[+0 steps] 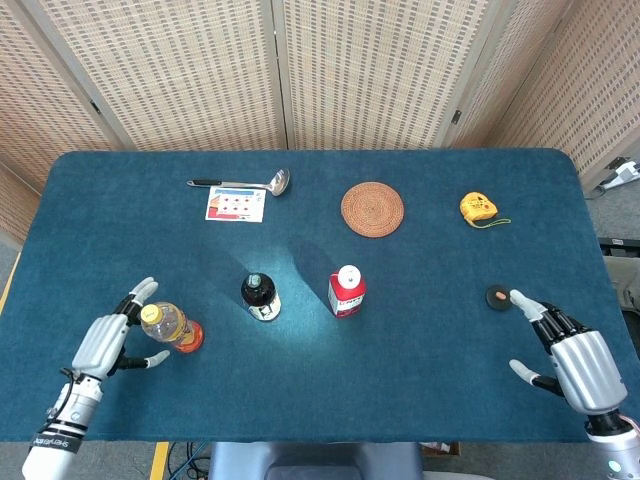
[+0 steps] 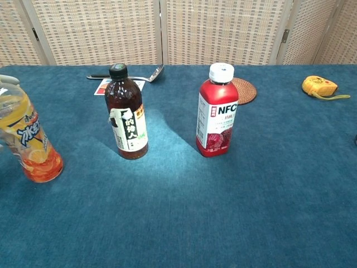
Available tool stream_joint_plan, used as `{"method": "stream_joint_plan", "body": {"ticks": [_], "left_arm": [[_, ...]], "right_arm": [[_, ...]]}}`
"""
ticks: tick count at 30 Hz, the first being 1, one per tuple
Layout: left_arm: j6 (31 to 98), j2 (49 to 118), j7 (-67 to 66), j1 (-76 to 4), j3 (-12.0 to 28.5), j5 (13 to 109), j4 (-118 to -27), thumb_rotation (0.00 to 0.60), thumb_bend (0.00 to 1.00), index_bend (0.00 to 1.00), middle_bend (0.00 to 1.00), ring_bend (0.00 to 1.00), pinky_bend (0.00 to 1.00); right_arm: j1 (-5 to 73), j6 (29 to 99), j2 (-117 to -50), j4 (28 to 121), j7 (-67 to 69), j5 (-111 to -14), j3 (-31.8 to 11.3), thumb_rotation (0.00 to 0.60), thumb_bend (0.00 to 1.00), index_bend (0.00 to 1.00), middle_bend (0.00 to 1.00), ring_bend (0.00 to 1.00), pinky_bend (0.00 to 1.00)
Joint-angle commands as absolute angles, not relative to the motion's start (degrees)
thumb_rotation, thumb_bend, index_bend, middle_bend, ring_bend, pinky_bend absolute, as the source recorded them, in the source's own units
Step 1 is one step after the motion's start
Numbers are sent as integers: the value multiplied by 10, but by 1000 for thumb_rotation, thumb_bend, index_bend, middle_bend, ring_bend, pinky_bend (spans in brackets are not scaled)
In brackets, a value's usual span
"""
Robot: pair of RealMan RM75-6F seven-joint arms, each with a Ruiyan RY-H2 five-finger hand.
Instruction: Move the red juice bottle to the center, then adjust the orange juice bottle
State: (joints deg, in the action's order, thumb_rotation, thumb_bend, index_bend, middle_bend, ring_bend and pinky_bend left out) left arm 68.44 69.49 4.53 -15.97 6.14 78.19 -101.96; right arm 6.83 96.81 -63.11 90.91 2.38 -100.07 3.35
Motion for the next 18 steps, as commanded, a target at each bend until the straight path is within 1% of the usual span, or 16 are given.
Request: {"method": "stream_joint_plan", "body": {"ticks": [1,4,7,10,18], "left_arm": [[671,699,44,-169,62,776,-1023,600,92,87,26,106,332],[660,702,49,-177,64,767,-1025,600,92,87,30,107,327],[657,708,55,-182,67,762,-1021,600,92,112,71,120,327],[659,716,58,-184,69,758,-1015,600,92,175,120,147,327],[684,744,85,-179,79,748,-992,600,92,373,308,247,327]], "right_arm": [[66,968,-631,908,26,-1002,32,600,0,83,246,237,546],[65,967,-631,907,29,-1003,29,600,0,86,249,237,547],[65,963,-631,906,31,-1004,26,600,0,92,251,236,547],[64,959,-631,905,32,-1004,24,600,0,98,254,237,547],[62,955,-632,903,36,-1005,19,600,0,105,263,237,546]]}}
